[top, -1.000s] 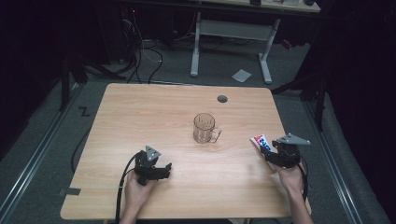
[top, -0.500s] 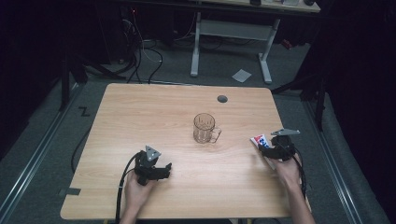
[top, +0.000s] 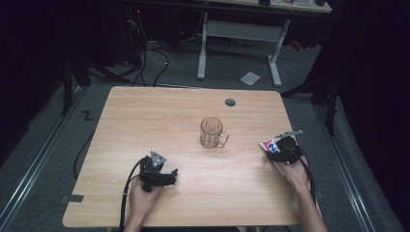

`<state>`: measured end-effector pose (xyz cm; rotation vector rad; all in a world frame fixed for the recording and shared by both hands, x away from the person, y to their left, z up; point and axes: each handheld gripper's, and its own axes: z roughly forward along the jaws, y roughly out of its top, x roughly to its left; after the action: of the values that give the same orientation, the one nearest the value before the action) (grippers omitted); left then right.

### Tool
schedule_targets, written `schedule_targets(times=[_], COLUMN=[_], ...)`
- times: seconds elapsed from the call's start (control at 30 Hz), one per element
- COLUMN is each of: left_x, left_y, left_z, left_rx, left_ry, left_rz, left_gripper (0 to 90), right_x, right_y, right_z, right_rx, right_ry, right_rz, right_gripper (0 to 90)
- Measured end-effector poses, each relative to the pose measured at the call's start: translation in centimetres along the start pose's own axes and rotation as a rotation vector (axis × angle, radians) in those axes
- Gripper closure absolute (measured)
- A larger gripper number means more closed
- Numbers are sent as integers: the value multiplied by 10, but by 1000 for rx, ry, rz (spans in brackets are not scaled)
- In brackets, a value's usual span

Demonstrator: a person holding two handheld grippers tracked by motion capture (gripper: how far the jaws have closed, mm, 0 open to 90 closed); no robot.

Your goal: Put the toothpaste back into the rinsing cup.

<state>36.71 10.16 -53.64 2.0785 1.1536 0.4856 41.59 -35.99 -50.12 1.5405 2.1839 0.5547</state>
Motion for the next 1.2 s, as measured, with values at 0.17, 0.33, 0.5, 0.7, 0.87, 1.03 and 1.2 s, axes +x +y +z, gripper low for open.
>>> schedule_targets(times=[0.17,0.33,0.5,0.7,0.87,1.03,1.2], left_x=[0,0,0,0,0,0,-1], left_y=[0,0,0,0,0,0,0], left_z=[0,0,0,0,0,0,0], left_rx=[-1,-1,1,1,1,1,0], left_ry=[1,1,1,1,2,2,3], left_rz=[-1,-2,-1,-2,-3,-3,-3], left_gripper=[154,154,154,154,154,154,154], right_x=[-2,0,-4,-6,-6,-1,7], right_y=[1,9,11,14,15,13,15], right_z=[5,5,6,2,-1,-6,-16], right_rx=[38,101,121,126,128,98,23], right_ry=[23,21,62,71,72,119,183], right_rz=[9,-10,13,-4,-20,-24,-32], right_gripper=[409,441,498,607,638,642,642])
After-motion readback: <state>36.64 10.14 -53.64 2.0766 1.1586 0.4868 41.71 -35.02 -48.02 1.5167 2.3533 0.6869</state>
